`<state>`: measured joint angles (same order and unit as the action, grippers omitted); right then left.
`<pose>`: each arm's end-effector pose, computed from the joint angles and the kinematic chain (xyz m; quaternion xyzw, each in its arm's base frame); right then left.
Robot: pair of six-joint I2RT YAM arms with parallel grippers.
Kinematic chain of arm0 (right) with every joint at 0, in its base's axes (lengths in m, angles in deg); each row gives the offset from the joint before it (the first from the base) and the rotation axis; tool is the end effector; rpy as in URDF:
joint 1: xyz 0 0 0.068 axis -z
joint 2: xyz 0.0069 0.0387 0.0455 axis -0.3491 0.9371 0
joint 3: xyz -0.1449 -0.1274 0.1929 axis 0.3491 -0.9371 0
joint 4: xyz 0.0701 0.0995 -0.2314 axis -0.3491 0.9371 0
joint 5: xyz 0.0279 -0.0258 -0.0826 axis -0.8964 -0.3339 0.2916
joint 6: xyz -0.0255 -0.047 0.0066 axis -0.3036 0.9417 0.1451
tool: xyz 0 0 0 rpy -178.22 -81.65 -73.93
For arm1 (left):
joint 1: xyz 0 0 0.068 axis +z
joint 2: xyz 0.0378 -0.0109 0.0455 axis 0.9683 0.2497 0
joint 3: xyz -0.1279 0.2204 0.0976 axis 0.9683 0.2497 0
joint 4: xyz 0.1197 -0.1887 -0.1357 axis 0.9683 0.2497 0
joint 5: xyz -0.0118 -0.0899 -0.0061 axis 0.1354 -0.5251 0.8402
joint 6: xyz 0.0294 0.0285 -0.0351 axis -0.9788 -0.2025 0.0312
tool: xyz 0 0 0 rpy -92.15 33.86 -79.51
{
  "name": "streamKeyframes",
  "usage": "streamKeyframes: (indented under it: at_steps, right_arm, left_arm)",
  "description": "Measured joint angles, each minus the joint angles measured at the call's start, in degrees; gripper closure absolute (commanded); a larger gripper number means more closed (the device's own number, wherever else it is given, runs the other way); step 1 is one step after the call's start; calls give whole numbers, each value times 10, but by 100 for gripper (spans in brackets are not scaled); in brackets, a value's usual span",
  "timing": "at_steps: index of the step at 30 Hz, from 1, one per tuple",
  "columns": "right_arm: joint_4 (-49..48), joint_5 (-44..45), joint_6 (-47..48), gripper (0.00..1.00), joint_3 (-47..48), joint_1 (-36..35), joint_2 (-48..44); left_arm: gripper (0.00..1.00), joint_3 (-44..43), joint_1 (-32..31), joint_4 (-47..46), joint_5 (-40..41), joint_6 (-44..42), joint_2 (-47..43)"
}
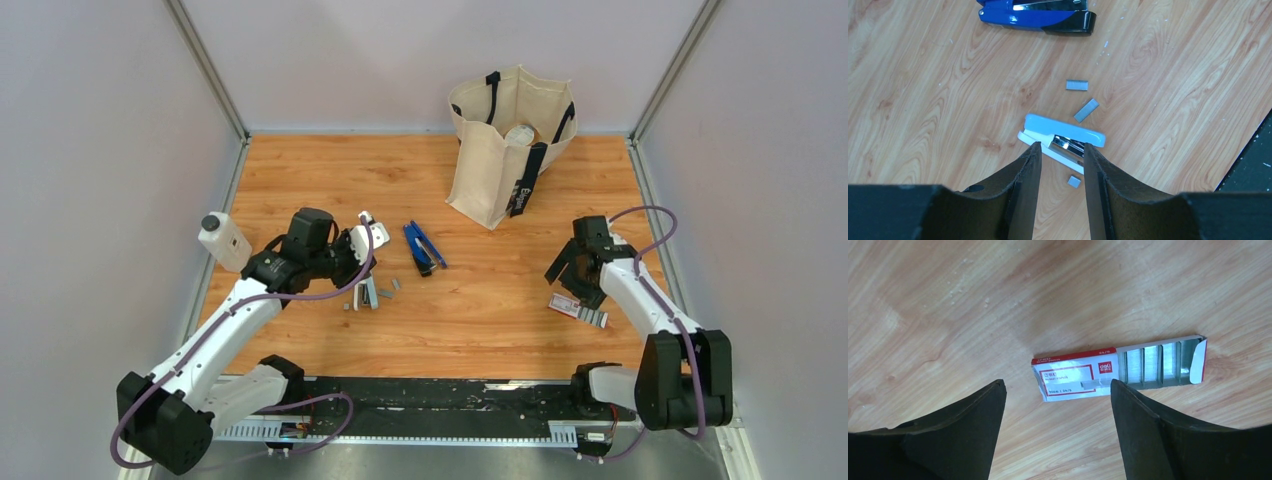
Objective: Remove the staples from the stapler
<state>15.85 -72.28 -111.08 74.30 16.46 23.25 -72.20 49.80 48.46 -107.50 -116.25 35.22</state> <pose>0.2077 0.0088 0.1909 0.3039 0.9363 -0.0149 0.1754 0.1784 -0.1000 0.2793 0.4677 0.7796 -0.1610 0.3841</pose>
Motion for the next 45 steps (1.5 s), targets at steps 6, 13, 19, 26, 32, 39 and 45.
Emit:
streamKeyframes:
  at_steps: [6, 13, 19, 26, 32, 39, 45]
  right_arm:
    - [5, 9, 5, 17, 14, 2, 20]
    - [16, 20, 8, 16, 12, 4, 16]
    - [9, 19, 7, 16, -6, 5, 16]
    - [-9, 13, 7, 17, -21, 12, 28]
    - [-26, 10, 8, 18, -21, 12, 40]
    - [-29, 10, 8, 20, -23, 13, 41]
    - [-34, 9, 8, 23, -27, 14, 41]
  left_arm:
    - [55, 1, 0, -1, -1, 0, 3]
    - [55, 2, 0, -2, -2, 0, 3]
    - [55, 3, 0, -4, -3, 0, 2]
    - [55, 7, 0, -5, -3, 0, -2]
    - [55, 9, 0, -5, -3, 0, -3]
    - [55, 10, 0, -5, -3, -1, -3]
    - [55, 11, 0, -5, -2, -1, -3]
